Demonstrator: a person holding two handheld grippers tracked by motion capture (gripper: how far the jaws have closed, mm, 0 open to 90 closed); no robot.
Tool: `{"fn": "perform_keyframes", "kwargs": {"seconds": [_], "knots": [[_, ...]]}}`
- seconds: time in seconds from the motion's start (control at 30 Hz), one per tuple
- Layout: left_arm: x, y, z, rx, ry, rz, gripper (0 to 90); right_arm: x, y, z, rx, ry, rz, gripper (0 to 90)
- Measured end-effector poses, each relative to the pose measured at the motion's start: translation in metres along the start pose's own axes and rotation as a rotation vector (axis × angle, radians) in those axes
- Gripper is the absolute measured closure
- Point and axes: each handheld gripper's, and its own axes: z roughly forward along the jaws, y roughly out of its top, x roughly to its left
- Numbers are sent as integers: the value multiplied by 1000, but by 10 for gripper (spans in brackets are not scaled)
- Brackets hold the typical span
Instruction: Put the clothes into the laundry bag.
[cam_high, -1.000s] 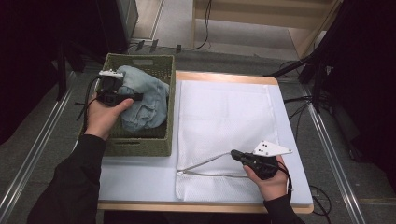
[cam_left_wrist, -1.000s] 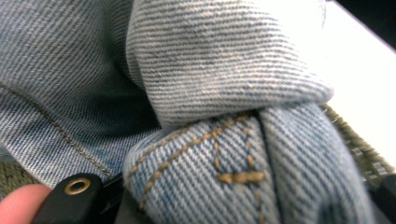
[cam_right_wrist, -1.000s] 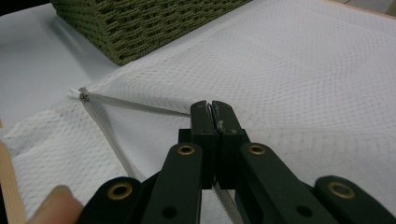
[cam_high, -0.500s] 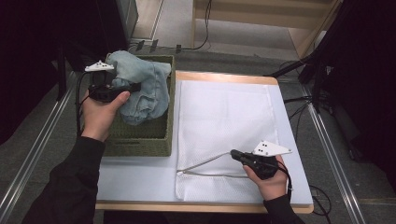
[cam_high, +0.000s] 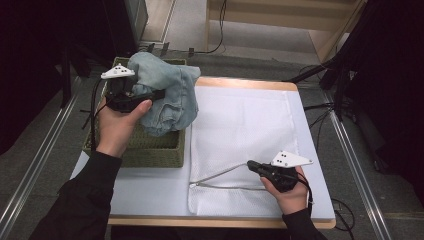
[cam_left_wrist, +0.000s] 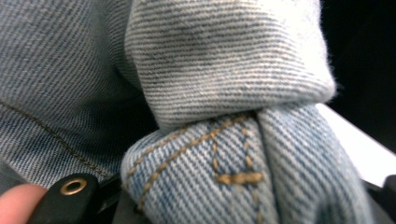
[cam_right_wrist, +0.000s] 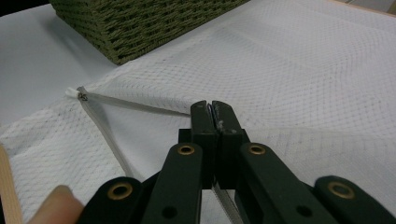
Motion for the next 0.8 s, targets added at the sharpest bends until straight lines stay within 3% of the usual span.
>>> {"fn": "perform_keyframes", "kwargs": {"seconds": [0.07,0.37,0.53,0.73,0.8], "knots": [[-5,2,-1,-9,-19,-3,643,0,0,0,0,0,2,900],[-34,5,-5,-15,-70,56,640,0,0,0,-1,0,2,900],[-45,2,-4,-14,-110,58,635,-1,-1,0,-4,0,2,900],[-60,-16,1,-8,-147,65,634,-1,-1,0,-2,0,5,900],[-67,-26,1,-13,-177,56,633,-2,-1,0,0,0,9,900]]}}
